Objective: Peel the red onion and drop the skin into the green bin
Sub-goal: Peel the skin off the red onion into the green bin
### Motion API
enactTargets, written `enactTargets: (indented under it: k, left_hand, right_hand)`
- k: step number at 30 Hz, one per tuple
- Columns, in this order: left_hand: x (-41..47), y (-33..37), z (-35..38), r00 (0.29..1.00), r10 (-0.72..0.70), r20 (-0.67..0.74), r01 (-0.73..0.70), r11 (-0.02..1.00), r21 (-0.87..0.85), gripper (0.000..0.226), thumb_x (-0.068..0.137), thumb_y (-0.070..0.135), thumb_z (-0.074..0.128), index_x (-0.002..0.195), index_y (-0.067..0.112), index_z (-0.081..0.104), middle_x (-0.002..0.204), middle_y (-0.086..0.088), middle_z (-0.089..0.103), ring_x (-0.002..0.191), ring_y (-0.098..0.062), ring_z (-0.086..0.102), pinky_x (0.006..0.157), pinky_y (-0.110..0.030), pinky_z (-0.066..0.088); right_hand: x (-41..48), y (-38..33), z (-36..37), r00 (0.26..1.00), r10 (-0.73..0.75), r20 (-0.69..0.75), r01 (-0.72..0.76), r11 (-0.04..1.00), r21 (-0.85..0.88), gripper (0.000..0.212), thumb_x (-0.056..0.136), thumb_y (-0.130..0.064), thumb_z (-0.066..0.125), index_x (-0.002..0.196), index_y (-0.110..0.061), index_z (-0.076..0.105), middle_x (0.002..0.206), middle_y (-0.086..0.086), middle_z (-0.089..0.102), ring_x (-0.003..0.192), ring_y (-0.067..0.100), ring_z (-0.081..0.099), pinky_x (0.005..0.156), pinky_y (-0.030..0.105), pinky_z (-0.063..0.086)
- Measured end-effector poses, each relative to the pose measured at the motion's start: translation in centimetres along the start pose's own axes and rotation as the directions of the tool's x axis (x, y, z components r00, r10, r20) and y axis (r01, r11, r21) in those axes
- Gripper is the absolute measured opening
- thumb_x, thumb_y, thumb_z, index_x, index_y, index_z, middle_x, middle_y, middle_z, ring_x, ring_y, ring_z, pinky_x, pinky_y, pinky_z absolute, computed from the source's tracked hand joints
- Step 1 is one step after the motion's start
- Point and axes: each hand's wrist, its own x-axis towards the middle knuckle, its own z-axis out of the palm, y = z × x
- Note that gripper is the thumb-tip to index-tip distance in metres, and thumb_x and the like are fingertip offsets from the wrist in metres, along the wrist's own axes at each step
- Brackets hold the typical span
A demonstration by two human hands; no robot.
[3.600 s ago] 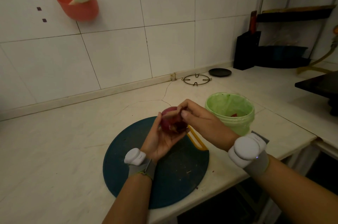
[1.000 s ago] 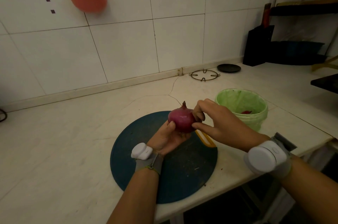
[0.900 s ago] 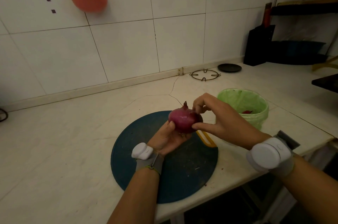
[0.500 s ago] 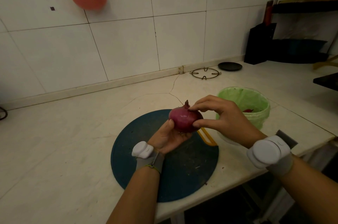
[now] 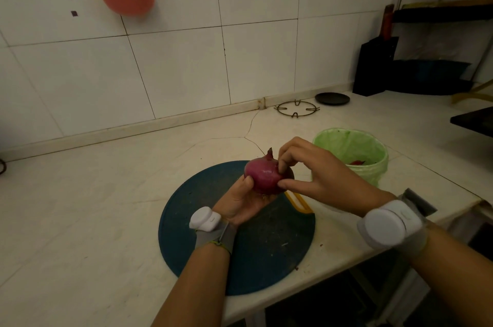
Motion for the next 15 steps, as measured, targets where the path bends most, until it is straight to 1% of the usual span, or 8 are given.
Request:
enactTargets:
  k: [2,4,6,8,10,15]
  left_hand:
    - [-0.1,0.0,0.1,1.000,0.013,0.020,-0.014,1.000,0.003,0.102,0.033,0.031,0.096,0.121,0.012,0.049,0.111,-0.016,0.063,0.099,-0.028,0.067,0.077,-0.034,0.057]
    - [-0.2,0.1,0.2,0.999,0.021,0.036,-0.022,0.999,0.025,0.101,0.036,0.033,0.096,0.122,0.012,0.047,0.108,-0.014,0.067,0.099,-0.028,0.067,0.078,-0.034,0.057]
    - [-0.2,0.1,0.2,0.999,0.022,0.036,-0.023,0.999,0.033,0.100,0.037,0.033,0.095,0.121,0.012,0.046,0.105,-0.013,0.070,0.098,-0.027,0.067,0.078,-0.033,0.057]
    - [-0.1,0.1,0.1,0.999,0.018,0.032,-0.019,0.999,0.039,0.100,0.037,0.033,0.095,0.121,0.012,0.047,0.106,-0.013,0.069,0.098,-0.027,0.067,0.078,-0.032,0.057]
    - [-0.1,0.1,0.1,1.000,0.013,0.025,-0.014,0.999,0.045,0.101,0.036,0.034,0.096,0.122,0.012,0.047,0.111,-0.015,0.063,0.099,-0.027,0.067,0.079,-0.033,0.057]
    - [0.1,-0.1,0.0,1.000,0.006,0.001,-0.006,0.998,0.059,0.103,0.034,0.034,0.096,0.122,0.013,0.047,0.114,-0.016,0.057,0.099,-0.026,0.066,0.079,-0.033,0.057]
  right_hand:
    - [-0.1,-0.3,0.4,0.999,-0.034,-0.018,0.034,0.999,-0.034,0.032,0.071,-0.022,0.078,0.088,-0.022,0.050,0.102,-0.005,0.050,0.091,0.007,0.049,0.079,0.013,0.042]
    - [-0.1,-0.5,1.0,0.998,-0.040,-0.058,0.037,0.998,-0.043,0.039,0.069,-0.022,0.079,0.085,-0.023,0.043,0.100,-0.003,0.051,0.090,0.014,0.050,0.076,0.023,0.045]
    - [-0.2,-0.4,1.3,0.993,-0.051,-0.104,0.046,0.998,-0.051,0.041,0.069,-0.020,0.079,0.081,-0.020,0.040,0.097,-0.001,0.051,0.087,0.020,0.051,0.072,0.030,0.043]
    - [-0.3,-0.4,1.5,0.992,-0.062,-0.114,0.055,0.997,-0.059,0.041,0.070,-0.020,0.079,0.079,-0.018,0.039,0.094,0.001,0.051,0.087,0.023,0.050,0.071,0.032,0.042]
    - [-0.2,-0.3,1.4,0.993,-0.061,-0.103,0.054,0.996,-0.064,0.041,0.070,-0.021,0.079,0.078,-0.018,0.039,0.093,0.001,0.051,0.086,0.023,0.049,0.071,0.033,0.042]
    - [-0.2,-0.1,1.3,0.992,-0.088,-0.087,0.081,0.994,-0.077,0.042,0.070,-0.023,0.079,0.077,-0.018,0.038,0.088,0.000,0.050,0.083,0.023,0.048,0.069,0.030,0.040]
